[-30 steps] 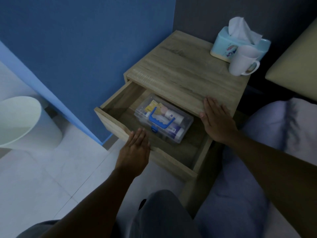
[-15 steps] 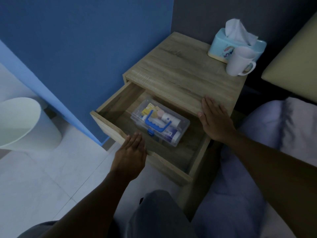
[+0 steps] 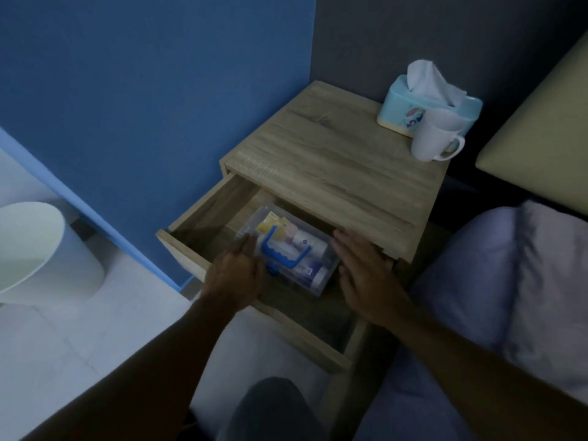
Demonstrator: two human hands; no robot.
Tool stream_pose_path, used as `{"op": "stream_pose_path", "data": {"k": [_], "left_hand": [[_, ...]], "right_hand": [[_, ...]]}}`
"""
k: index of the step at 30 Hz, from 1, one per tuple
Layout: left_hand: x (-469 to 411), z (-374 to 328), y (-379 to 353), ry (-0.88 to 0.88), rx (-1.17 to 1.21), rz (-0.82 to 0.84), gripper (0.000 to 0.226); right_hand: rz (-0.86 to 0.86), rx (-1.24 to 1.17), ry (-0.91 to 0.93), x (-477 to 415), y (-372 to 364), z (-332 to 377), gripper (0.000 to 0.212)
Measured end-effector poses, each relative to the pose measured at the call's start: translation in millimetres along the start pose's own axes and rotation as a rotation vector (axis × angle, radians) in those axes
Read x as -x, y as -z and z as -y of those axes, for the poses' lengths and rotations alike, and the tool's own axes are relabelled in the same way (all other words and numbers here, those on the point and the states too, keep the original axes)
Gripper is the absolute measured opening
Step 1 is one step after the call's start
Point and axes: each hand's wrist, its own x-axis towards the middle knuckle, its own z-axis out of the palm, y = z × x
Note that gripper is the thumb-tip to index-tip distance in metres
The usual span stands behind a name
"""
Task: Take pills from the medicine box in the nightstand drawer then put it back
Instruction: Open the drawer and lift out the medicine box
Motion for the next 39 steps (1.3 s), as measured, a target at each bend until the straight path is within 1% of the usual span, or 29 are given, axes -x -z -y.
{"op": "stream_pose_path", "data": {"k": [1,2,4,6,8,10,13,16,20,22,24,27,29,31,32,35,39], "left_hand": [[-9,0,-1,0.015,0.022,-0.021,0.052],[-18,0,-3,0.026,0.032,-0.041,0.055],[-35,-3,-5,0.077,0.061,-0.042,0.06],[-49,-6,-5,0.149,0.107,-0.01,0.065],[-62,-4,-4,0.202,0.154,0.027,0.067],[-73,-1,-3,0.247,0.186,0.077,0.064],[-83,3,-2,0.324,0.273,0.144,0.046],[-83,6,-1,0.34,0.32,0.182,0.041],[-76,11,5,0.332,0.357,0.178,0.038],[-71,14,9,0.323,0.342,0.175,0.037],[-65,14,16,0.317,0.313,0.162,0.036],[-56,9,34,0.286,0.268,0.102,0.037],[-51,2,52,0.298,0.272,0.067,0.036],[-45,-8,71,0.318,0.269,0.02,0.043],[-43,-15,81,0.319,0.242,-0.027,0.046],[-40,-35,111,0.299,0.194,-0.165,0.045],[-44,-60,147,0.253,0.207,-0.21,0.047]], "right_hand": [[0.007,-0.047,-0.014,2,-7,12,0.054],[0.01,-0.107,-0.073,0,-13,24,0.055],[0.009,-0.243,-0.287,-10,-23,41,0.062],[0.016,-0.315,-0.502,-21,-30,51,0.075],[0.037,-0.329,-0.631,-28,-37,56,0.084],[0.045,-0.376,-0.725,-32,-44,59,0.085],[0.007,-0.44,-0.824,-35,-52,65,0.081],[-0.079,-0.561,-0.879,-39,-57,71,0.081],[-0.141,-0.699,-0.983,-39,-55,72,0.082],[-0.151,-0.776,-1.032,-35,-48,75,0.084],[-0.175,-0.801,-1.044,-30,-40,80,0.084],[-0.222,-0.806,-1.024,-25,-23,92,0.08],[-0.255,-0.833,-0.987,-27,-6,99,0.064],[-0.272,-0.85,-0.941,-30,13,106,0.048],[-0.278,-0.856,-0.926,-32,23,110,0.045],[-0.293,-0.912,-0.903,-40,53,119,0.042],[-0.367,-0.94,-0.938,-56,94,123,0.046]]}}
